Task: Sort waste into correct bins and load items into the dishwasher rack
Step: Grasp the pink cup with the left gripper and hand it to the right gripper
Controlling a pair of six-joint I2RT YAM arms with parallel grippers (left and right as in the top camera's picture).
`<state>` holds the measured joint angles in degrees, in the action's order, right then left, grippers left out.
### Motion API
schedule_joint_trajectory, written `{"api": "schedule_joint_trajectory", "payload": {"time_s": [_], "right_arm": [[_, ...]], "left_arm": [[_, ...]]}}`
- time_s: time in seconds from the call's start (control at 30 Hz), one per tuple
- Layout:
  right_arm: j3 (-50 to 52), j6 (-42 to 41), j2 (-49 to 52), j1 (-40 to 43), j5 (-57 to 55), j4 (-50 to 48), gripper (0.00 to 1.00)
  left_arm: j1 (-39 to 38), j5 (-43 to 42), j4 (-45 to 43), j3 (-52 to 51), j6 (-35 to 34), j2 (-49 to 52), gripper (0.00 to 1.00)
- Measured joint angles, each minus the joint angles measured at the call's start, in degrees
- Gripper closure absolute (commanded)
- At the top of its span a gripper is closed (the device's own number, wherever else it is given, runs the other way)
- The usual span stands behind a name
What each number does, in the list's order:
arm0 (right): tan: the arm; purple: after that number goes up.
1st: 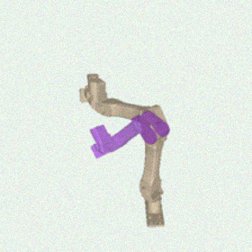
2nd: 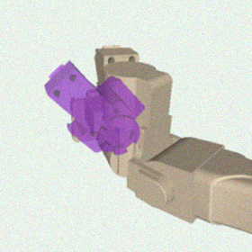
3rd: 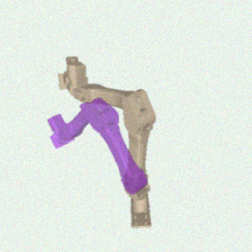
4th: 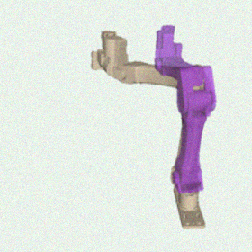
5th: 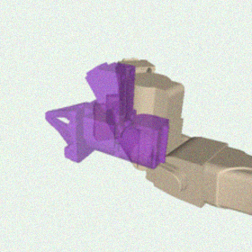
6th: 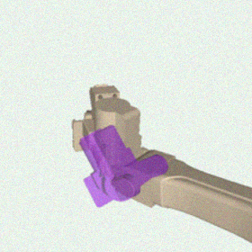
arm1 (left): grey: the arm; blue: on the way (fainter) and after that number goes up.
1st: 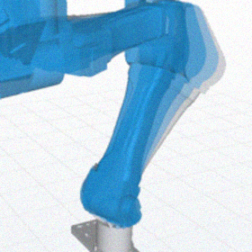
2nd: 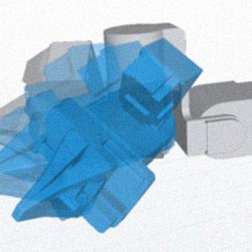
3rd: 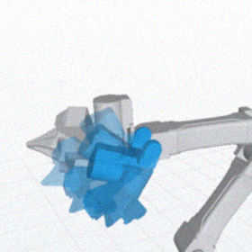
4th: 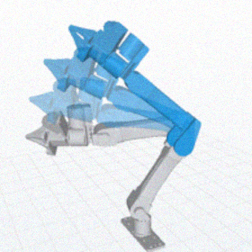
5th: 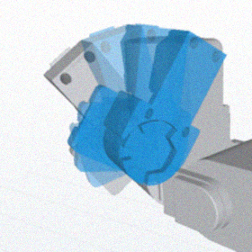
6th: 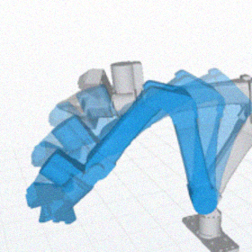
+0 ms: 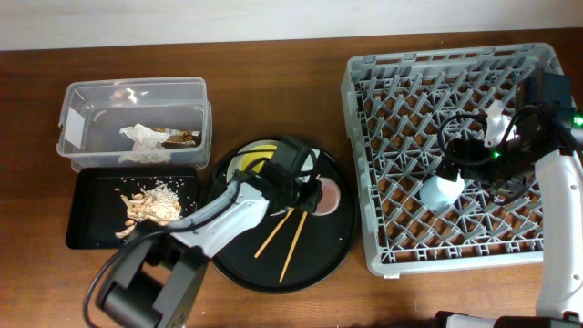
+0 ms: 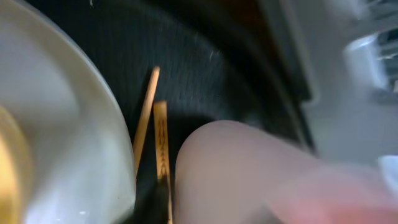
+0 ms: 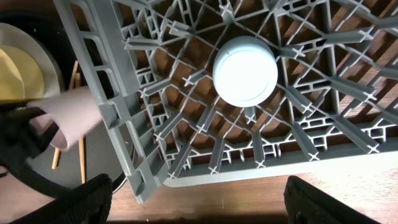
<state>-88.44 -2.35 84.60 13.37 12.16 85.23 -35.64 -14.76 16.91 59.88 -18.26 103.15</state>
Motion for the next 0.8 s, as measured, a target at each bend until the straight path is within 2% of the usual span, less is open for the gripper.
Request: {"api": "schedule_joint_trajectory", "payload": {"time_s": [0.13,0.23,0.33,0.37,0.4,0.47,0.53,0.63,0.7,0.77,0.8], "right_arm": [[0.00,0.00,0.02,0.00,-0.02,-0.94,0.10],[0.00,0.02,0.02,0.00,-0.46,-1.79,0.10],[0.00,5.14,0.79,-0.48,7.72,-1.62,0.06],[0.02,10.03,1.92,-2.58,15.47,-1.38,0.04],[0.07,11.91,2.36,-3.89,18.51,-1.33,0.04],[0.09,16.52,3.80,-10.62,28.17,-2.45,0.04],[0.15,19.04,5.20,-17.35,37.88,-6.97,0.03],[0.22,20.55,5.64,-23.34,46.45,-11.96,0.04],[0.22,20.74,5.64,-26.05,48.96,-14.53,0.08],[0.22,21.00,5.64,-27.89,51.10,-16.55,0.18],[0.22,21.20,5.64,-28.28,51.63,-16.55,0.20]], "left_arm": [[0.57,-0.35,1.75,-0.02,-1.40,-0.74,1.00],[5.20,-4.59,2.71,-0.04,-2.62,-10.49,1.00],[13.14,-14.36,1.55,-0.02,-9.27,-18.05,1.00],[15.56,-20.63,-1.27,-0.07,-12.15,-17.94,1.00],[17.38,-26.73,-4.74,-0.11,-14.32,-17.51,1.00],[18.10,-38.42,-12.26,-0.13,-17.42,-16.39,1.00],[18.05,-44.89,-12.48,-0.13,-18.82,-16.24,1.00],[18.05,-51.89,-14.43,-0.15,-19.61,-16.24,1.00],[18.05,-57.13,-16.68,-0.13,-19.96,-16.24,1.00],[18.05,-60.48,-17.00,-0.13,-20.00,-16.24,1.00],[18.05,-61.20,-17.05,-0.13,-20.00,-16.24,1.00]]}}
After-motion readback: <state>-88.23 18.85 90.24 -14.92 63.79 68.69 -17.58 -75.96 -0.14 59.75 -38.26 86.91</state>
